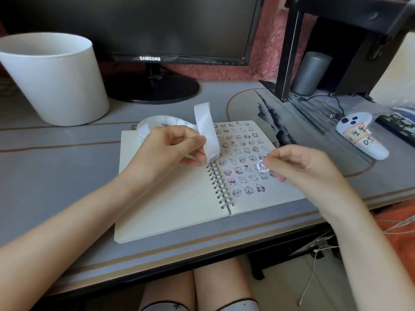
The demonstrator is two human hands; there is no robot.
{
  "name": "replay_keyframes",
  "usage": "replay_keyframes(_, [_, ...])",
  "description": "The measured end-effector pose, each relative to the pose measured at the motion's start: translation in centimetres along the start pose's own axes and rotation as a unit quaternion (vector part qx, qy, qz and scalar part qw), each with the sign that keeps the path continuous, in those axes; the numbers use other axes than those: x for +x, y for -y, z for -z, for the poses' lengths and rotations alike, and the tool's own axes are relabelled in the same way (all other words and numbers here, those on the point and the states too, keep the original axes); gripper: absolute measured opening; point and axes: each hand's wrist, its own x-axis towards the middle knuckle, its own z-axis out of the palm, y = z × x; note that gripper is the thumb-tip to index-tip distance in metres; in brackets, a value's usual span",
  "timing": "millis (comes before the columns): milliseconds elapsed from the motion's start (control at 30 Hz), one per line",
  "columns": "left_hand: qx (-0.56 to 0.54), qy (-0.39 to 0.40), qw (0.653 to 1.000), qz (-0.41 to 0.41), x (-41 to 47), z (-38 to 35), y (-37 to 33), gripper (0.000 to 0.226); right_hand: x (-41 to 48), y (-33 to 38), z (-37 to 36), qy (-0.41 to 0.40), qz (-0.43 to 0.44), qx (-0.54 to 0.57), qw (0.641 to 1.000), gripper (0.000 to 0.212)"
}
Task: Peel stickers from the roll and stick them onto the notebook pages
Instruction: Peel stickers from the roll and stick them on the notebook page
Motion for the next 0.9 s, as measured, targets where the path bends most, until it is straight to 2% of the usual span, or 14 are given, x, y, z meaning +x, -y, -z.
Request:
replay_keyframes(167, [0.002,-0.001,1.000,0.001,0.0,0.0,0.0,0.020,-0.4,-1.3,1.1,0.019,-0.052,-0.035,0.998,0.003])
replay_keyframes(900, [0.000,-0.003,1.000,0.003,0.1,0.1,0.1,0.018,-0.2,-2.2,1.3,0.026,-0.051,-0.046,0.997,0.005])
